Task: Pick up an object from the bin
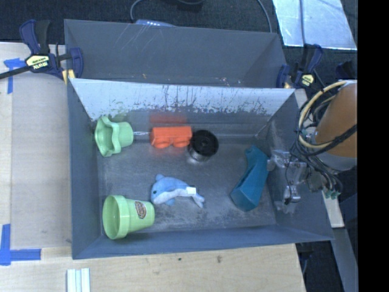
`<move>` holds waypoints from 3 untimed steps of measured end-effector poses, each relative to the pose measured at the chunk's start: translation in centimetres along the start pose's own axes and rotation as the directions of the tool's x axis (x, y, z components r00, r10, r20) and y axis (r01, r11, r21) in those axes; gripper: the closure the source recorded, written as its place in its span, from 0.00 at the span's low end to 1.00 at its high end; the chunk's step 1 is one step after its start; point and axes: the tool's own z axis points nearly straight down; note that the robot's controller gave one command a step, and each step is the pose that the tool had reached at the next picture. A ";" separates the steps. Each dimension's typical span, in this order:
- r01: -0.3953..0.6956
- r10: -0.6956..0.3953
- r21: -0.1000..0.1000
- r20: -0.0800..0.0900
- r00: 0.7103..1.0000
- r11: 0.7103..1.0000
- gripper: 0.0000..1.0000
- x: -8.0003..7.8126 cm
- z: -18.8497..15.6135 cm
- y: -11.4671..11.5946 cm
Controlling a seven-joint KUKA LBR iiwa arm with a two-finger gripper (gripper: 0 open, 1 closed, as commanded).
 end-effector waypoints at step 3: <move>0.475 -0.475 0.010 0.010 0.880 0.880 0.00 -5.1 3.3 -0.3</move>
Offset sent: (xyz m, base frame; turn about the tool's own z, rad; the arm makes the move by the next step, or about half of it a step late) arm 0.0485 -0.0022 -0.0626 -0.3356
